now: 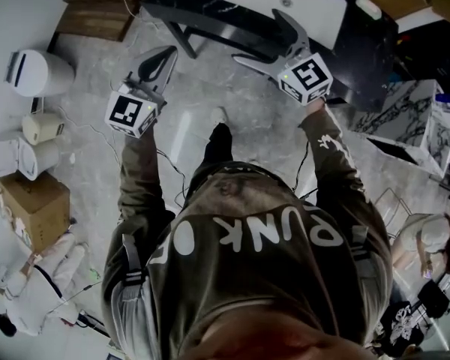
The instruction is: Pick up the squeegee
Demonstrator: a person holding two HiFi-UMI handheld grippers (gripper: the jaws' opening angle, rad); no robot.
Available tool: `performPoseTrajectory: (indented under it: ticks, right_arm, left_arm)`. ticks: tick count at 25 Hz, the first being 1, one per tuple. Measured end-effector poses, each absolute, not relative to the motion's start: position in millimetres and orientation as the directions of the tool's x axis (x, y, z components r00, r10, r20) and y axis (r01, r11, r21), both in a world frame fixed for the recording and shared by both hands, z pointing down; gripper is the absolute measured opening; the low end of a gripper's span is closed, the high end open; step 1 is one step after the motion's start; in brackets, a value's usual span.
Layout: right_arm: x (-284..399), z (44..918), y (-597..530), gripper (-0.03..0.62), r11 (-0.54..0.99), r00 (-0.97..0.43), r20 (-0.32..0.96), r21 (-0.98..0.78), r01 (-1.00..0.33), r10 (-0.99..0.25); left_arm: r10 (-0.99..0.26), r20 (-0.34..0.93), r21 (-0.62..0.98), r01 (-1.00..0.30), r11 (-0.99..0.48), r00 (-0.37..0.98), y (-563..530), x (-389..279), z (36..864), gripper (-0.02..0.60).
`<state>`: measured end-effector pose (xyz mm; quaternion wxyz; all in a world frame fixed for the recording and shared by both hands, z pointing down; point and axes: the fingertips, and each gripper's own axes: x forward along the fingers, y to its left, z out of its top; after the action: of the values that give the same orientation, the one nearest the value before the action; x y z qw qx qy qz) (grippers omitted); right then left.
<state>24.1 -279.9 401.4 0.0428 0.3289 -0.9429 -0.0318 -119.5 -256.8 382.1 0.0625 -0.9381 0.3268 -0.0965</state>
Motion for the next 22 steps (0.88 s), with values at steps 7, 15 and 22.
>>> performPoseTrajectory:
  ticks: [7, 15, 22]
  right_arm:
    - [7, 413, -346, 0.594, 0.769, -0.764, 0.087, 0.065, -0.636, -0.639]
    - [-8, 440, -403, 0.594, 0.747, -0.74, 0.129, 0.011, -0.664, -0.66]
    - [-19, 461, -451, 0.594, 0.731, -0.72, 0.175, -0.001, -0.683, -0.672]
  left_arm:
    - [-0.614, 0.153, -0.15, -0.595, -0.789, 0.775, -315, -139, 393, 0.002]
    - [-0.604, 0.175, -0.101, -0.596, -0.796, 0.777, -362, -154, 411, 0.002]
    - [-0.59, 0.185, -0.073, -0.588, -0.806, 0.786, -404, -167, 423, 0.002]
